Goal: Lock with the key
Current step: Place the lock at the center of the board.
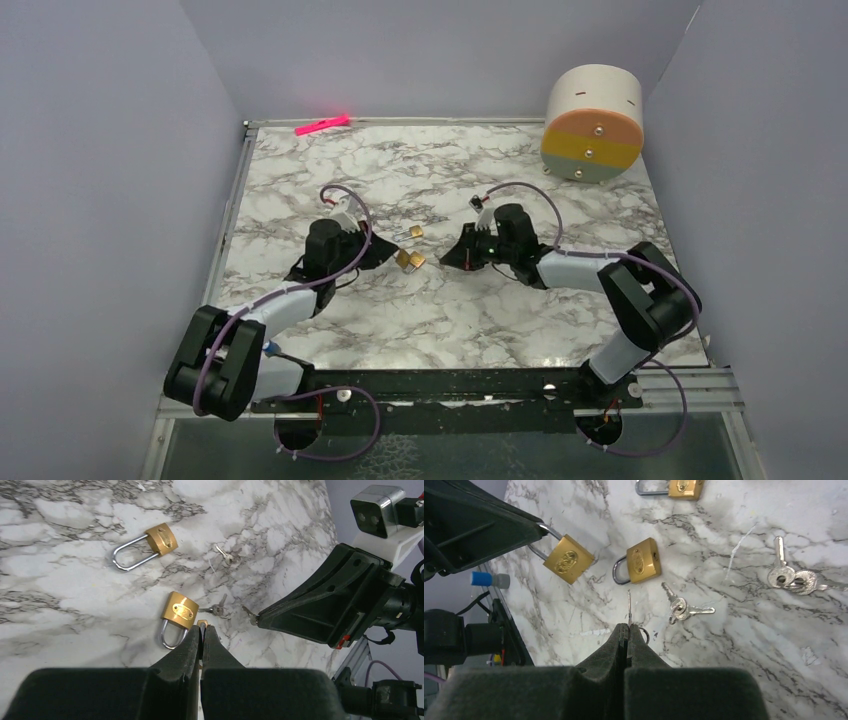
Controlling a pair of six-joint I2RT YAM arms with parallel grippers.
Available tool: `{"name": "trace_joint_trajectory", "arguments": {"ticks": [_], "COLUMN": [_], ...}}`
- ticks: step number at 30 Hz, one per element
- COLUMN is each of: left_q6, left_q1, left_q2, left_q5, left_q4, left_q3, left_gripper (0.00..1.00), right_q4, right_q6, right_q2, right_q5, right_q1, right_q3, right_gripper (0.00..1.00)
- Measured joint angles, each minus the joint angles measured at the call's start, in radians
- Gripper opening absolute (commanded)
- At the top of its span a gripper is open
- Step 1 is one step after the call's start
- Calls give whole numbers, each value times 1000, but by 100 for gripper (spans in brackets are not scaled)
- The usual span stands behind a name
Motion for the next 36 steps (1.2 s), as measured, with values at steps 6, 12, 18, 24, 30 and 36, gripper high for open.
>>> {"name": "trace_joint_trajectory", "arguments": {"ticks": [6, 12, 18, 24, 30, 36], "left_q6": [-20, -56, -76, -105, -138, -151], "left_q1": [-80, -159, -175, -189, -193, -194], "left_q2": [12, 80, 83, 83, 83, 83], "left_q5": [3, -13, -36, -55, -72, -72], "left_q4": [11, 31, 46, 48, 51, 50], "left_q3": [0, 0, -14, -39, -71, -82], "left_gripper": [0, 0, 0, 0, 0, 0], "right_q4": [-13, -31, -34, -31, -29, -33], "right_q6": [-12, -19, -5, 19, 24, 14], "right_q2": [-106, -118, -118, -118, -118, -116], "right_q5": [47, 61, 85, 103, 108, 109], "right_q1": [43, 63, 87, 148, 169, 170], "right_q3": [-69, -95, -152, -180, -184, -184], "right_gripper": [1, 1, 1, 1, 6, 10]}}
